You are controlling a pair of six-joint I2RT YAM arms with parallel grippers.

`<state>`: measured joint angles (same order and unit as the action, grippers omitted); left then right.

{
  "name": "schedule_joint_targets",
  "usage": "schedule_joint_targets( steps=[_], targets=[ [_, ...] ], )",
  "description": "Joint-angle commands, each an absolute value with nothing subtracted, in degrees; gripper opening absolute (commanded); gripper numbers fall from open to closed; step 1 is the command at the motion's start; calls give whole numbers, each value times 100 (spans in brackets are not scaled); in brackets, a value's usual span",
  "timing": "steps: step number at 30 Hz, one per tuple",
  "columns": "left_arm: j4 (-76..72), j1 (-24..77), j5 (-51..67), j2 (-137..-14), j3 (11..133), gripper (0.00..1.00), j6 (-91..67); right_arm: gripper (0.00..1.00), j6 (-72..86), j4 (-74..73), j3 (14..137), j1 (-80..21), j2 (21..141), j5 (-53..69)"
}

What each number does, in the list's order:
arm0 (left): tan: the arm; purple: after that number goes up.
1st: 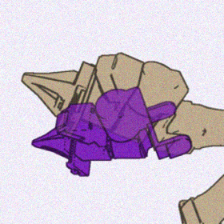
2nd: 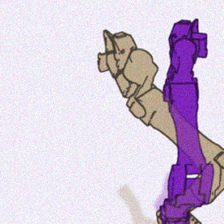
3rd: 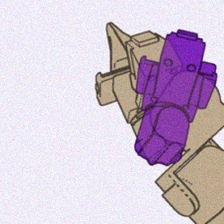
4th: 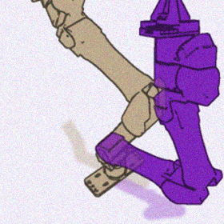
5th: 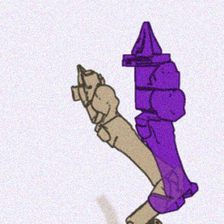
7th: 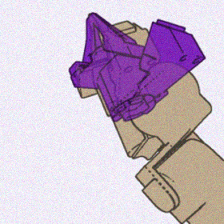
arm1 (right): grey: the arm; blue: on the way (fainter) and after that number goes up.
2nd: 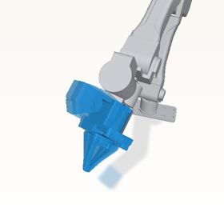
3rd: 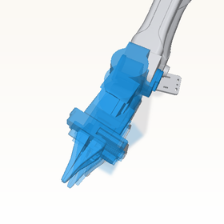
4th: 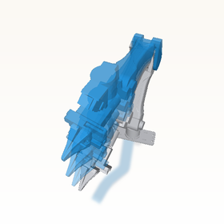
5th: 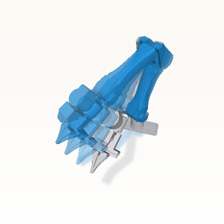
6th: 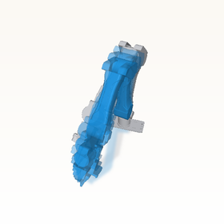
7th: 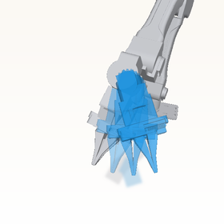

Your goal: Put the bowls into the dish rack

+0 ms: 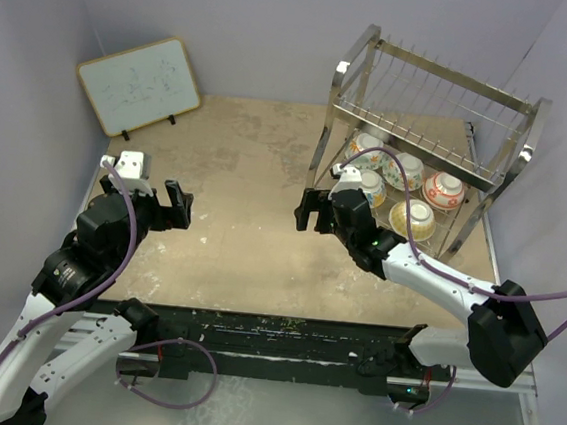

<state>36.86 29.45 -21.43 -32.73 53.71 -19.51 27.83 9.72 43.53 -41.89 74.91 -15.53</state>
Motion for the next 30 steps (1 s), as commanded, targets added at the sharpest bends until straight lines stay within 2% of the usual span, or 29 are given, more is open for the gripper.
schedule_joint_targets(
  steps=[1,30],
  targets=[
    [3377,2977,-2180,-3270,5372,99,-1986,99,2747,1116,4307,-4205,7348,-1602],
    [3407,2972,-2190,-3226,5343,99,-2021,99,2773,1151,4236,-4202,7328,-1626]
  ],
)
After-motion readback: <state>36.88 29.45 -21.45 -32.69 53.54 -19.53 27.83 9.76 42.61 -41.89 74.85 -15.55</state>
